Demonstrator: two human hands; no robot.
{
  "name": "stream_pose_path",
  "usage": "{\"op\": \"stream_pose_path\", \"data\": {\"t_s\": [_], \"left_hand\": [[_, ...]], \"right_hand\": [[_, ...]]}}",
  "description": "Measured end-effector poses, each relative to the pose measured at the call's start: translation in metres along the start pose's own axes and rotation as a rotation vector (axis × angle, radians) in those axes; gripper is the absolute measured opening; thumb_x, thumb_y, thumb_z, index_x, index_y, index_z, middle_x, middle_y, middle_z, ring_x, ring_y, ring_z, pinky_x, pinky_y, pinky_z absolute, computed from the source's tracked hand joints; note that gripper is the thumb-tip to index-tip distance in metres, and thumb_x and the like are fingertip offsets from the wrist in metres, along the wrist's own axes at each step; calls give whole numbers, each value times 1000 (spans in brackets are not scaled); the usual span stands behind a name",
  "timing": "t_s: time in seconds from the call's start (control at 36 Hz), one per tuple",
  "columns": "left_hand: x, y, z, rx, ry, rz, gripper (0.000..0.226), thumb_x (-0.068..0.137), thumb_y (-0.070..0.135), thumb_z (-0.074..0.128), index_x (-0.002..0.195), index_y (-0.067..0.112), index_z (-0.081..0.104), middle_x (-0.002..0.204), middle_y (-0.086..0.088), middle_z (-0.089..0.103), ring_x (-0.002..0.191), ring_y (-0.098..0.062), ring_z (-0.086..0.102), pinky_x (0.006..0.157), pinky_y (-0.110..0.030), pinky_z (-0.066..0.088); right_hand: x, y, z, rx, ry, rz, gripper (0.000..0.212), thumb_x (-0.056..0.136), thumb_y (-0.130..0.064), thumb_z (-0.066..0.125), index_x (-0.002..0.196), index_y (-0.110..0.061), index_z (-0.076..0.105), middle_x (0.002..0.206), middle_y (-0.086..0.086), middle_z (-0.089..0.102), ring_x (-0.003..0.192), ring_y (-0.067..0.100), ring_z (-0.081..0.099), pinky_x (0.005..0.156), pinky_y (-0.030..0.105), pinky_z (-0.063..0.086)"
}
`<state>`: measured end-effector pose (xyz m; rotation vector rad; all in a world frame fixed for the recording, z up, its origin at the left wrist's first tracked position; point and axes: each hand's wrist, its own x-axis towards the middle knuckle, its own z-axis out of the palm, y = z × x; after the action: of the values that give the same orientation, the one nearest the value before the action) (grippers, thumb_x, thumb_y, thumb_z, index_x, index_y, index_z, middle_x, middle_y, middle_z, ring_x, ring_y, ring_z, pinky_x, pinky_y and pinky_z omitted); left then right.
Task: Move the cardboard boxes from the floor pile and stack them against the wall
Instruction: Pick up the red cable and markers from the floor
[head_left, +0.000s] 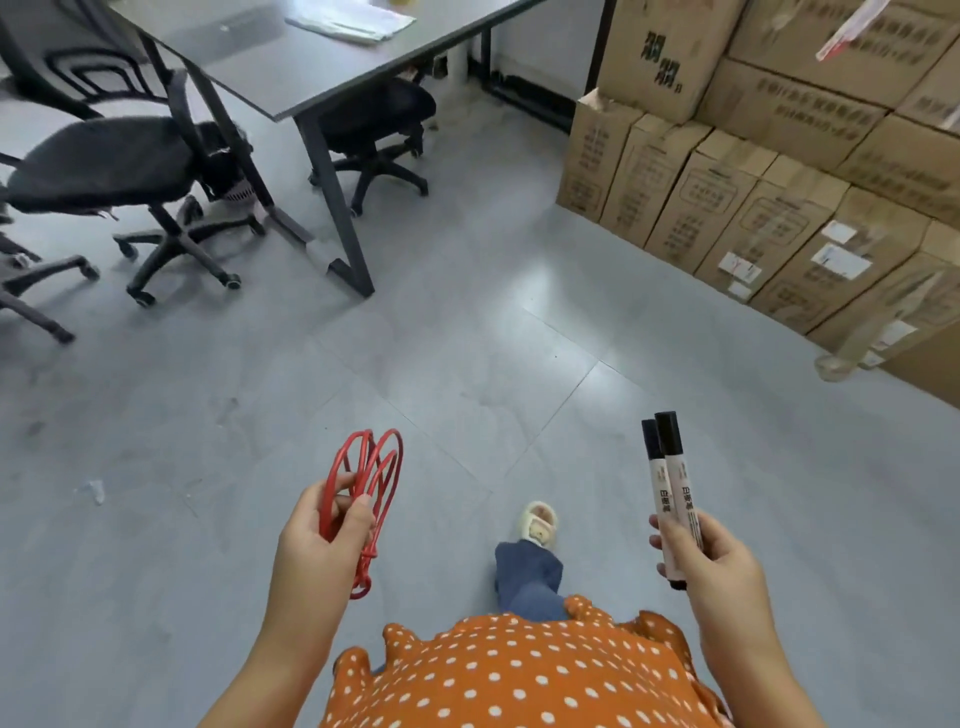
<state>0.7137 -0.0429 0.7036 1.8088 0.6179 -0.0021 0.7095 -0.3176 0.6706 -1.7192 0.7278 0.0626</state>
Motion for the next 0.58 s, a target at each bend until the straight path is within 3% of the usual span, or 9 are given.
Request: {"op": "stream_pose_path", "data": {"t_s": [0.19, 0.28, 0.39, 0.47, 0.58], "left_hand": [[111, 87, 91, -85, 69, -21, 13, 96, 17, 51, 108, 19, 55, 89, -11, 62, 81, -24, 61, 63, -29, 50], [151, 116, 121, -103, 72, 1, 10, 96, 19, 50, 98, 27, 55, 86, -7, 63, 78, -19, 62, 60, -25, 48], [203, 144, 148, -101, 67, -24, 11, 96, 19, 50, 100, 28, 54, 87, -3, 64, 80, -19, 62, 56, -22, 50], [248, 159, 166, -73, 76, -37, 16, 96, 18, 51, 91, 32, 54, 85, -3, 65, 79, -18, 63, 54, -20, 52], [319, 174, 186, -82, 86, -75, 8, 96, 17, 52, 95, 20, 60, 84, -7, 66, 78, -22, 63, 61, -29, 50]], "right_hand": [[159, -117, 0, -13, -66, -105, 14, 94, -18, 58, 104, -12, 65, 88, 8, 65, 80, 22, 57, 62, 27, 44], [212, -153, 9, -44, -108, -114, 11, 94, -15, 58, 102, -17, 64, 89, 5, 66, 81, 19, 59, 63, 28, 45], [267, -187, 28, -63, -151, -99, 10, 94, -14, 58, 95, -13, 67, 84, 9, 64, 77, 18, 58, 63, 29, 46], [308, -203, 47, -70, -160, -67, 9, 93, -13, 58, 93, -13, 67, 83, 8, 64, 77, 17, 58, 63, 30, 46], [370, -224, 78, -57, -154, -39, 9, 93, -12, 58, 92, -14, 67, 82, 10, 64, 72, 21, 54, 62, 31, 43]]}}
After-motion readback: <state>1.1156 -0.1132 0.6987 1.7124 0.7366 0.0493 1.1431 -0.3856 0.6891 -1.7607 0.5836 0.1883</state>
